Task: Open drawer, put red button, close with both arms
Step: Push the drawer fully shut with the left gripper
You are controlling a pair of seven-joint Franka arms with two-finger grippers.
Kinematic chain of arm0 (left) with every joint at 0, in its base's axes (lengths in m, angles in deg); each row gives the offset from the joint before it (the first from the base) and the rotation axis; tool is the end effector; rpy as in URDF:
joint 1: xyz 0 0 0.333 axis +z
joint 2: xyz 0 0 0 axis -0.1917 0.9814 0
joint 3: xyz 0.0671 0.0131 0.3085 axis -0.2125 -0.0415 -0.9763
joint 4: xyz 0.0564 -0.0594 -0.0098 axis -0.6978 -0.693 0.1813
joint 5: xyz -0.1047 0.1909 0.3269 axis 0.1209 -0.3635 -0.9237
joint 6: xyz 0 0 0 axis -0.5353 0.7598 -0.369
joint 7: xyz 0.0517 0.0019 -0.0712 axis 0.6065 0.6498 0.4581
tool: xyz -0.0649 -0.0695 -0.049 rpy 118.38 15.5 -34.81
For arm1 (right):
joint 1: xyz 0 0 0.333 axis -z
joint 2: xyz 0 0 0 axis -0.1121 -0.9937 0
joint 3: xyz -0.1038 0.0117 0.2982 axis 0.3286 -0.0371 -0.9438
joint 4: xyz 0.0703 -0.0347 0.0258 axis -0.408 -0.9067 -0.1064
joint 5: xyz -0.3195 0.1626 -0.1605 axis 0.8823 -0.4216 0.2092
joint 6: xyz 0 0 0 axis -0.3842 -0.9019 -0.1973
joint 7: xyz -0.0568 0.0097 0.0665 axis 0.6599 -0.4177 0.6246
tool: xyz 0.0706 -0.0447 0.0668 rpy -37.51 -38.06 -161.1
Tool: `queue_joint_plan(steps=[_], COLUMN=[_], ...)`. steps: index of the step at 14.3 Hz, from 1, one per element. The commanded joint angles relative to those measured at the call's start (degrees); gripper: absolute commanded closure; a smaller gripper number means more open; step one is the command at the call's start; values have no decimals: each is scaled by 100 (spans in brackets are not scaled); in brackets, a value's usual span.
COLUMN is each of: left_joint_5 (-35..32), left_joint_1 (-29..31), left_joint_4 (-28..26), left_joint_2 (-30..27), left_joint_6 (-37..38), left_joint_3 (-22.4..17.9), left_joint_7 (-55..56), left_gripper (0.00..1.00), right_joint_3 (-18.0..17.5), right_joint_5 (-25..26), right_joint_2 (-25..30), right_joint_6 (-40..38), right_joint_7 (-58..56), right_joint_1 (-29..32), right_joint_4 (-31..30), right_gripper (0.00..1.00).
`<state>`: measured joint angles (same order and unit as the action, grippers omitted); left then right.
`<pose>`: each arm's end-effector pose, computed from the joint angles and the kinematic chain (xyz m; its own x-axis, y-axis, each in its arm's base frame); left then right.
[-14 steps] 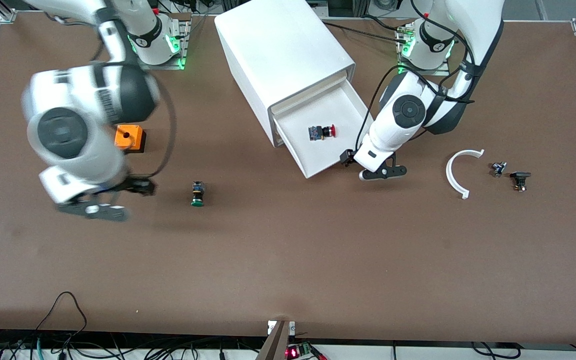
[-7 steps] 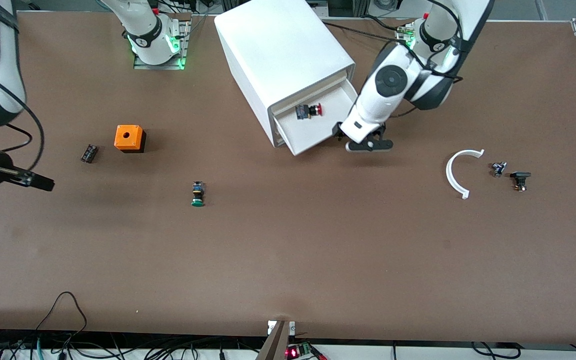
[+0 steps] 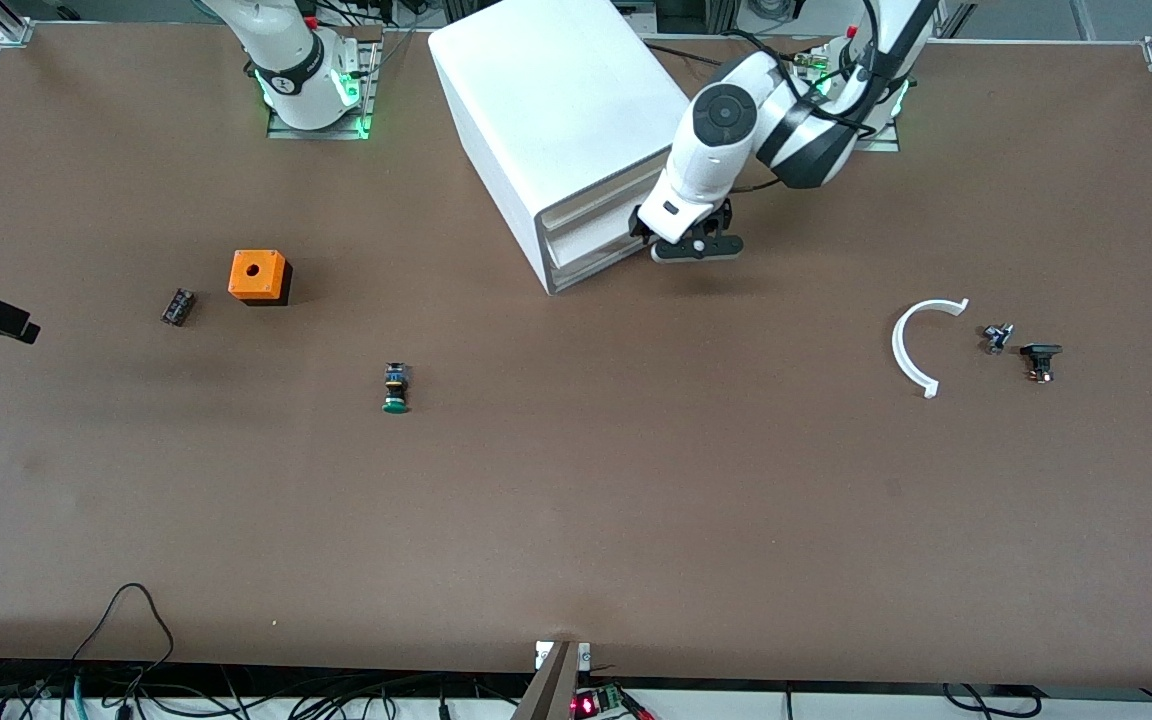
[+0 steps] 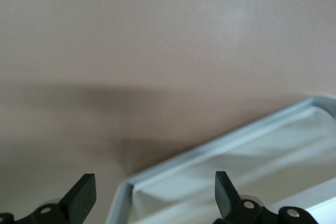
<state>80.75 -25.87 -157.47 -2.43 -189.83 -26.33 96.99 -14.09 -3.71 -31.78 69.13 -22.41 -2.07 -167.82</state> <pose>0.3670 -0.3740 0.2842 0.9843 0.1084 -0.1394 0.1143 -0.9928 0.0348 0.6199 -0.0965 0.5555 0.9860 -0.1665 -0.0007 -0.1663 -0.9850 0.0468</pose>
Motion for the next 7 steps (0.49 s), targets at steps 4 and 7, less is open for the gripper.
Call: queue_joint_plan(steps=[4,7], left_joint_5=[-20,-99], left_joint_1=[-21,372], left_joint_4=[-98,-28], left_joint_2=[-190,-233], left_joint_6=[159,-148], left_joint_3=[134,64], left_joint_7=[74,56], left_gripper=[0,0], right_joint_3=[-134,-143], right_joint_5=[-28,-28], right_joint_2=[754,1105], right_joint_6=[100,214], right_joint_7=[-66,-57], right_joint_1=[-41,-32], right_joint_4=[-922,-1414], right_gripper=[0,0])
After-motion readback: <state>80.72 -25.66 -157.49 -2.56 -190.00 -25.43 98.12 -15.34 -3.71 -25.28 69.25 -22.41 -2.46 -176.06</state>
